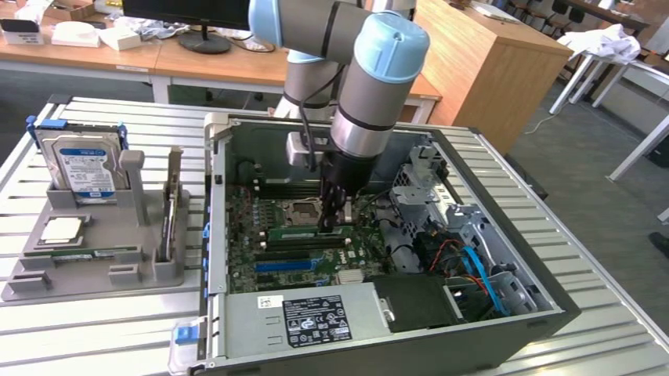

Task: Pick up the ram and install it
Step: 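Insert the ram into the slot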

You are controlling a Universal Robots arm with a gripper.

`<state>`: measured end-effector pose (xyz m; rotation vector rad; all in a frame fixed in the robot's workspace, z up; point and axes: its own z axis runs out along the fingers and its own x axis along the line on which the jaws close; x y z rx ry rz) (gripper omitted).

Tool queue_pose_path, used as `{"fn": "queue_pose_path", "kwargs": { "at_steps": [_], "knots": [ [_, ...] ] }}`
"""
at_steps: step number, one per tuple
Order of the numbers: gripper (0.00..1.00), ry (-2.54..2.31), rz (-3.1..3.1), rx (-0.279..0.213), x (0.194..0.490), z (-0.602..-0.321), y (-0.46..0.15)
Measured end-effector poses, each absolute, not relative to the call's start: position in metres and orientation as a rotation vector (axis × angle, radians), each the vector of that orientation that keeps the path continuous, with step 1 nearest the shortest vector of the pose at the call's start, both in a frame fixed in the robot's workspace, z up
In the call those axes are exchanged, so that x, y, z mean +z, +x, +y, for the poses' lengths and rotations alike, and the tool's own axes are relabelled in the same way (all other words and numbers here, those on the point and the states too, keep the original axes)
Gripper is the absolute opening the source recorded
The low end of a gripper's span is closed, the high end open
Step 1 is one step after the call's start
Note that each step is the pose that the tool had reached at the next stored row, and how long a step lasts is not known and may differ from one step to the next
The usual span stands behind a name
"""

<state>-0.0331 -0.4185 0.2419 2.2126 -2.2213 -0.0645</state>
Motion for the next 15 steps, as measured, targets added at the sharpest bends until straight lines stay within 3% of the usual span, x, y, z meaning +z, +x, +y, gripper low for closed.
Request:
{"fn": "queue_pose_path", "kwargs": {
  "at_steps": [15],
  "knots": [
    [0.11,2.213,-2.222,-0.064,0.239,-0.4184,-0.0331]
  ]
}}
